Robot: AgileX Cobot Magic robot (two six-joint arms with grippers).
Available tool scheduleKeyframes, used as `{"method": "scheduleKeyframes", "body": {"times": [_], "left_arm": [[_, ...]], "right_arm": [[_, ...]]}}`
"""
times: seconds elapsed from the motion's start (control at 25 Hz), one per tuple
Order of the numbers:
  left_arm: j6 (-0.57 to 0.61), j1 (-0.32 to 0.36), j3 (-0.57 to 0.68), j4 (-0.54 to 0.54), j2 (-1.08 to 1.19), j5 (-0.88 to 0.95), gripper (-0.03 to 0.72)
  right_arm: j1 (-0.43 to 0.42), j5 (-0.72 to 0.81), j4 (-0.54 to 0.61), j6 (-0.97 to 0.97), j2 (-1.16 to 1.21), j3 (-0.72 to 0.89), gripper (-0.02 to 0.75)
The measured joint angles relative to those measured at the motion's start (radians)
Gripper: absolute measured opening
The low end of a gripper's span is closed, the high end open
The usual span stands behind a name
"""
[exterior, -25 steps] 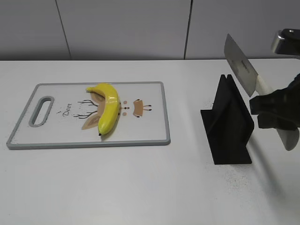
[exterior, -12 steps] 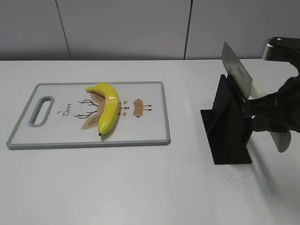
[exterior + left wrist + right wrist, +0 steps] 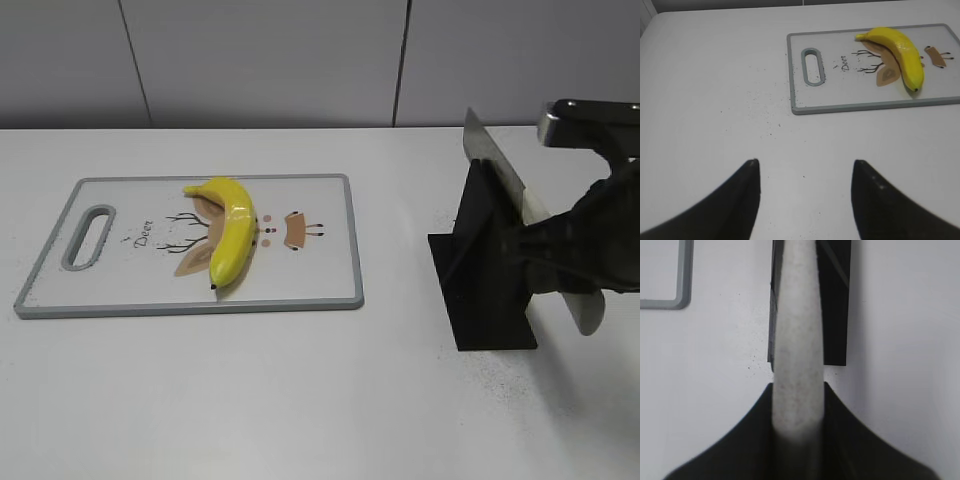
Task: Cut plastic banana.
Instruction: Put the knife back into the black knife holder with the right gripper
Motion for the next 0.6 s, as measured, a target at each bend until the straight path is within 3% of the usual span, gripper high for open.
{"method": "scheduleKeyframes", "body": {"times": [0.44, 0.48, 0.6], "left_arm": [[0.0, 0.0, 0.0, 0.0, 0.0, 0.0, 0.56], [0.0, 0.0, 0.0, 0.0, 0.0, 0.0, 0.559], [0.0, 0.0, 0.0, 0.0, 0.0, 0.0, 0.558]], "right_arm": [[0.0, -0.008, 0.003, 0.0, 0.026, 0.0, 0.172], [0.0, -0.008, 0.003, 0.0, 0.026, 0.0, 0.197], [0.0, -0.003, 0.006, 0.0, 0.026, -0.005, 0.396]]}}
